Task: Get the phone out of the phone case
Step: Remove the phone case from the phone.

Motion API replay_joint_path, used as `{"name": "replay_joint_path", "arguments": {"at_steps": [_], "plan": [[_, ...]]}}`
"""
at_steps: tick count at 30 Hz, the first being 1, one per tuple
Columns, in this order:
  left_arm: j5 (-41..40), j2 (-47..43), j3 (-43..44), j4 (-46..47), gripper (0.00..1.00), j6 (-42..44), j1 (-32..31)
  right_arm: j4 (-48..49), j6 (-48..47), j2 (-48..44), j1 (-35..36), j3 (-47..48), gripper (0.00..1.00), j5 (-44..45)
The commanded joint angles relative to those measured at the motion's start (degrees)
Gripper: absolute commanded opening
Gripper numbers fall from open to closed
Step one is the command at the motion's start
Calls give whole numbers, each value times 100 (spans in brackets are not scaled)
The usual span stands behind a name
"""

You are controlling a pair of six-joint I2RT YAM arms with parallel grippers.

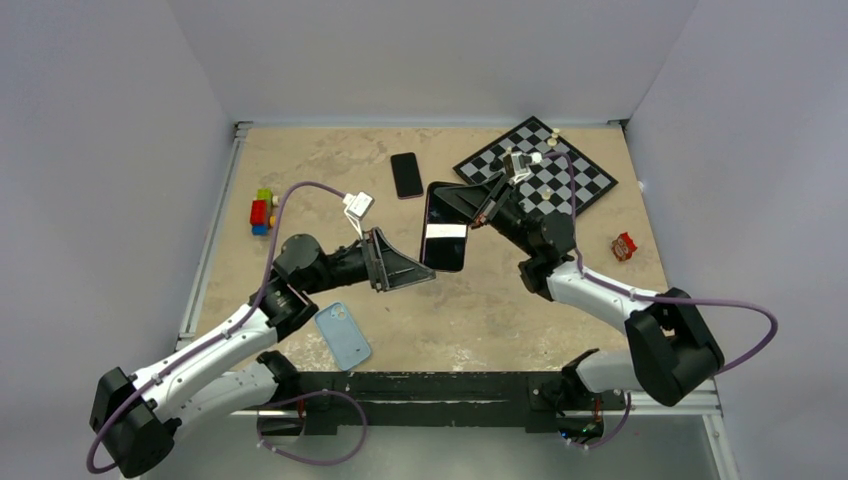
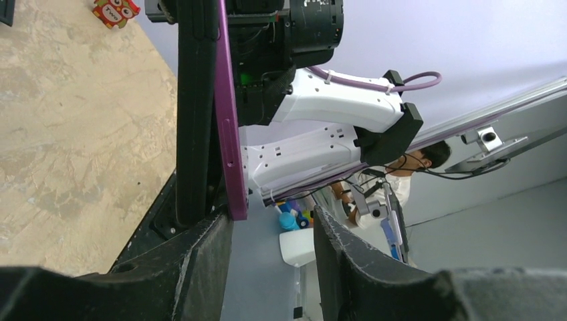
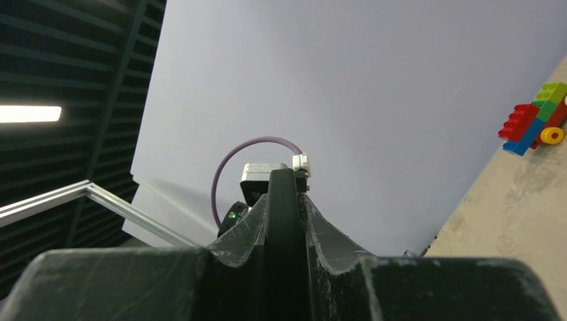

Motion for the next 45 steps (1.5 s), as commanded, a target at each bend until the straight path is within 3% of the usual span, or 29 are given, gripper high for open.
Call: {"name": "replay_joint_path", "arguments": {"at_steps": [1, 5, 9, 16, 18, 22, 25, 29, 34, 36, 42, 45], "plan": [[-532, 94, 386, 103, 52, 35, -19, 44, -46, -347, 160, 255, 0, 106], [-498, 431, 797, -19, 51, 156, -20, -358, -330, -423, 316, 288, 0, 79], [-569, 661, 1178, -337, 41, 403, -20, -770, -580, -519, 401, 327, 0, -44], [-870, 514, 1168, -522, 1, 596, -16, -2937, -1849, -898, 399, 784, 1, -383], [-1145, 339, 1025, -503, 0, 573, -12, -3218, -2062, -1001, 397, 812, 17, -522], [-1367, 61, 916, -531, 0, 625, 7, -3670, -2444, -1251, 372, 894, 63, -834], [-1408, -71, 910, -612, 0, 595, 24, -4095, -2756, -1494, 308, 986, 74, -1080], [-1514, -310, 868, -693, 0, 423, 42, -4492, -3043, -2099, 111, 872, 76, -1130], [-1816, -620, 831, -998, 0, 44, 51, -4155, -2819, -2710, -7, 258, 73, -851], [-1932, -716, 768, -937, 0, -127, 47, -3733, -2573, -2781, -13, -78, 69, -783], [-1927, -807, 629, -621, 0, -451, 49, -3324, -2446, -2488, 22, -148, 44, -939], [-1897, -778, 564, -477, 0, -553, 49, -2959, -2304, -2297, 88, -181, 43, -1107]]}}
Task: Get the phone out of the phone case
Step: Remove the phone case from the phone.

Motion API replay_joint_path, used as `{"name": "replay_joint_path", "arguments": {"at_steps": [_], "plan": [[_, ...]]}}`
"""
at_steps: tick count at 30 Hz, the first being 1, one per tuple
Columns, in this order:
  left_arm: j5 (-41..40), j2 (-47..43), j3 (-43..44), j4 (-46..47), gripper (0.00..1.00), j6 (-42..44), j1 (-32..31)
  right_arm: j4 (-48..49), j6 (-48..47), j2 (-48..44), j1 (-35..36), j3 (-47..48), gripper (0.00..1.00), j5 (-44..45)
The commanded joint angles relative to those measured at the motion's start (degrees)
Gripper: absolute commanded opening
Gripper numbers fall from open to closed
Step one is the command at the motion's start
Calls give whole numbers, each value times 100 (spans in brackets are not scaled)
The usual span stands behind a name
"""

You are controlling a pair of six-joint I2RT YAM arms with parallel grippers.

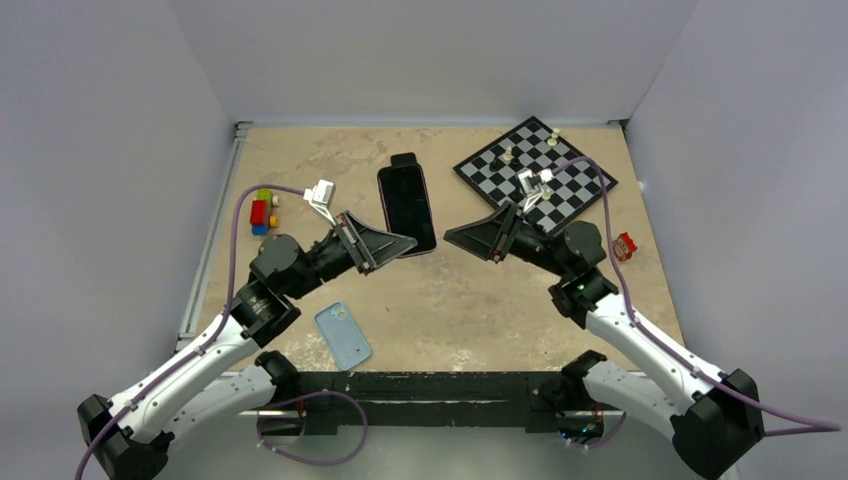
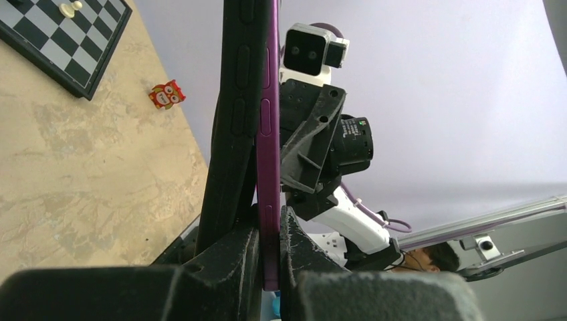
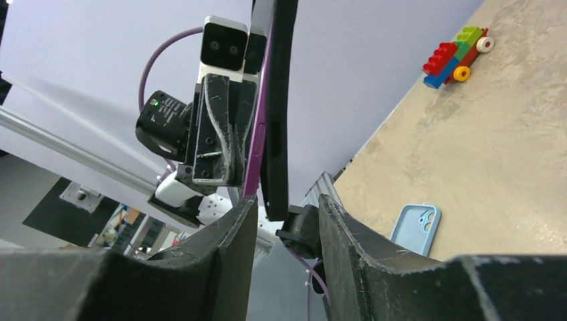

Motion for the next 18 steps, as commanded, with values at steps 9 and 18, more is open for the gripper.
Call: {"name": "replay_joint_path", "arguments": {"at_steps": [9, 18], "plan": [[9, 41, -27, 1043, 0, -357, 32, 966, 203, 446, 418, -29, 41, -152], [-82, -81, -15, 966, 0, -300, 32, 798, 155, 178, 424, -237, 55, 88]]}}
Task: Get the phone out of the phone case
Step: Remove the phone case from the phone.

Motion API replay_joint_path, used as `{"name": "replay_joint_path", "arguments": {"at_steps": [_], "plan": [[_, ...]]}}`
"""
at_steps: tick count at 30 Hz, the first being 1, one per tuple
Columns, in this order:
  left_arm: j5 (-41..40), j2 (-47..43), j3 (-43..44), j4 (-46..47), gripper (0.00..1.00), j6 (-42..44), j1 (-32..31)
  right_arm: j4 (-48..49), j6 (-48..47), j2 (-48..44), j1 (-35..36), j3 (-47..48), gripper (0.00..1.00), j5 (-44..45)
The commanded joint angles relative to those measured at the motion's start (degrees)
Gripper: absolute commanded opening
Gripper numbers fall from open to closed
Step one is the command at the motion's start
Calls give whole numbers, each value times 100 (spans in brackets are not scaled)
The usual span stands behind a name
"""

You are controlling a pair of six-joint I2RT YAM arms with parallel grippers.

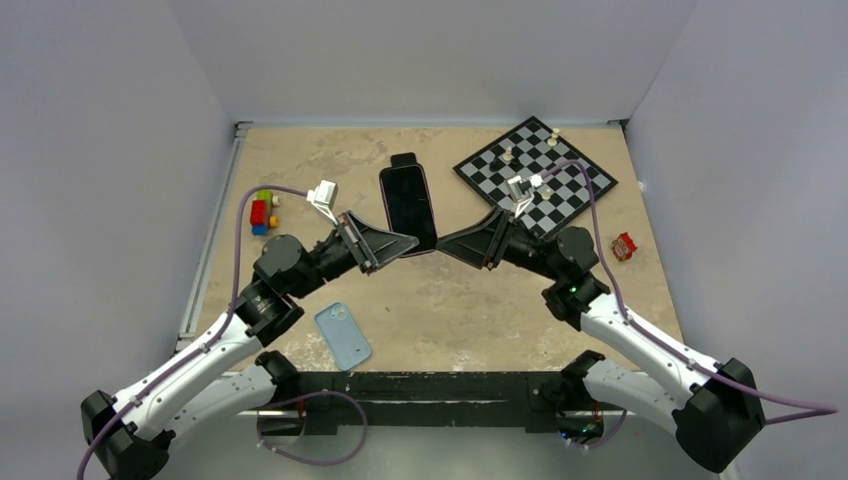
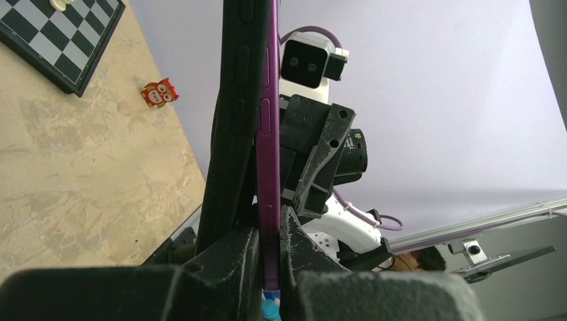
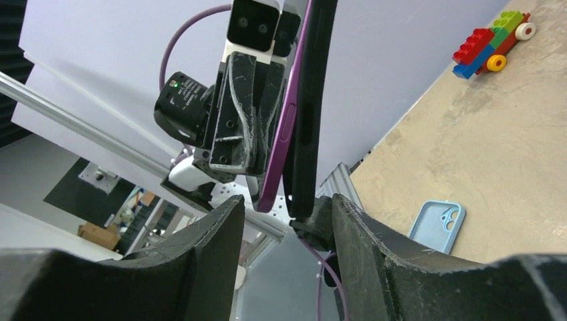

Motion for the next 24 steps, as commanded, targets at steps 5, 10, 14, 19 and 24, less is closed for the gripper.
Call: {"name": "replay_joint_path", "arguments": {"at_steps": [5, 10, 14, 19, 24], "plan": [[-162, -217, 130, 613, 0, 56, 22, 286, -17, -128, 44, -223, 51, 26], [-139, -191, 110, 685, 0, 24, 23, 354, 29, -126, 53, -255, 49, 29], [-129, -205, 88, 710, 0, -8, 21, 589, 134, 62, 109, -257, 43, -21], [-82, -199, 113, 730, 0, -37, 20, 887, 279, 229, 193, -251, 40, -4], [72, -64, 56, 1040, 0, -237, 21, 1148, 451, 441, 235, -121, 39, 37]]}}
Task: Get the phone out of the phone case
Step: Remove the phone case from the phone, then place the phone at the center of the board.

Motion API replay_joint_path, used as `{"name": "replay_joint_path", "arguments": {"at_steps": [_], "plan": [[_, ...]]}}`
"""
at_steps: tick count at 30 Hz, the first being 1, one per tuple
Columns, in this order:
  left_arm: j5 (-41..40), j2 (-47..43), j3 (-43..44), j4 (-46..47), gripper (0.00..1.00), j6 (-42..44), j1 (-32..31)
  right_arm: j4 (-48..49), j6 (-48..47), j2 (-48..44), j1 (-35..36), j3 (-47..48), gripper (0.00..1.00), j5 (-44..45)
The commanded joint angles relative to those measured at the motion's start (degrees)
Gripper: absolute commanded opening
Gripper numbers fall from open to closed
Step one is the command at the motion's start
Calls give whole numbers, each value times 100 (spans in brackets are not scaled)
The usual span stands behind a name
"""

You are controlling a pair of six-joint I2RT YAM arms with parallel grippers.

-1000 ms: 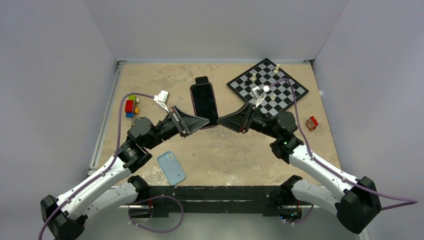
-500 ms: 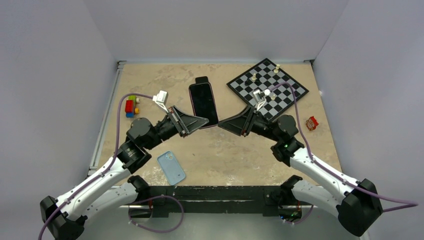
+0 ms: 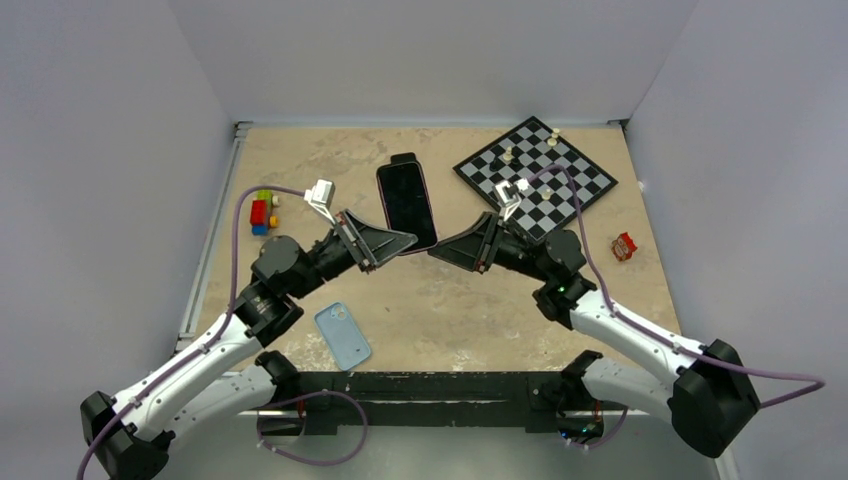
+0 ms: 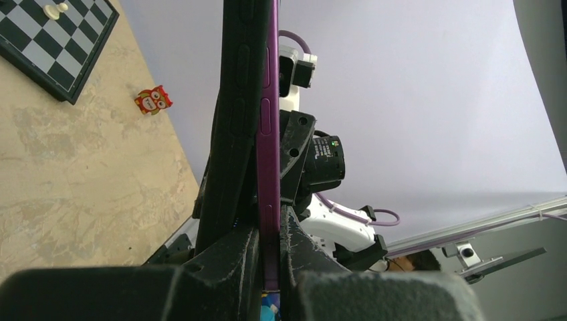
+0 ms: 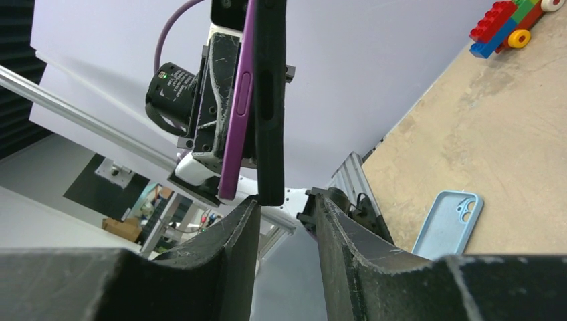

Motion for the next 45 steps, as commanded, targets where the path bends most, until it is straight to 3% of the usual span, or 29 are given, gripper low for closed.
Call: {"name": "replay_joint_path", "arguments": {"at_steps": [1, 9, 14, 20, 26, 29, 34, 38, 45], "plan": [[186, 16, 33, 1028, 0, -277, 22, 613, 241, 149, 51, 167, 38, 80], [346, 7, -157, 1260, 0, -513, 23, 985, 511, 782, 82, 571, 23, 214], [487, 27, -287, 1381, 0, -700, 22, 692, 397, 1139, 109, 933, 0, 377], [523, -33, -758, 1669, 0, -959, 17, -842, -128, 1415, 7, 1873, 0, 1205], [419, -514, -1212, 1383, 0, -947, 21, -1207, -37, 2185, -495, 2566, 0, 924], [286, -801, -1363, 1036, 0, -775, 27, -1447, -225, 2312, -670, 2448, 0, 782], [369, -879, -1366, 168, 0, -102, 513, -2701, -1117, 1816, -729, 1789, 0, 1258], [417, -468, -976, -804, 0, 888, 1186, -3852, -1611, 804, -730, 1155, 0, 1851], [-1004, 1877, 749, -2384, 0, 3000, 1469, -5463, -2053, -1184, -738, 709, 0, 2662]]}}
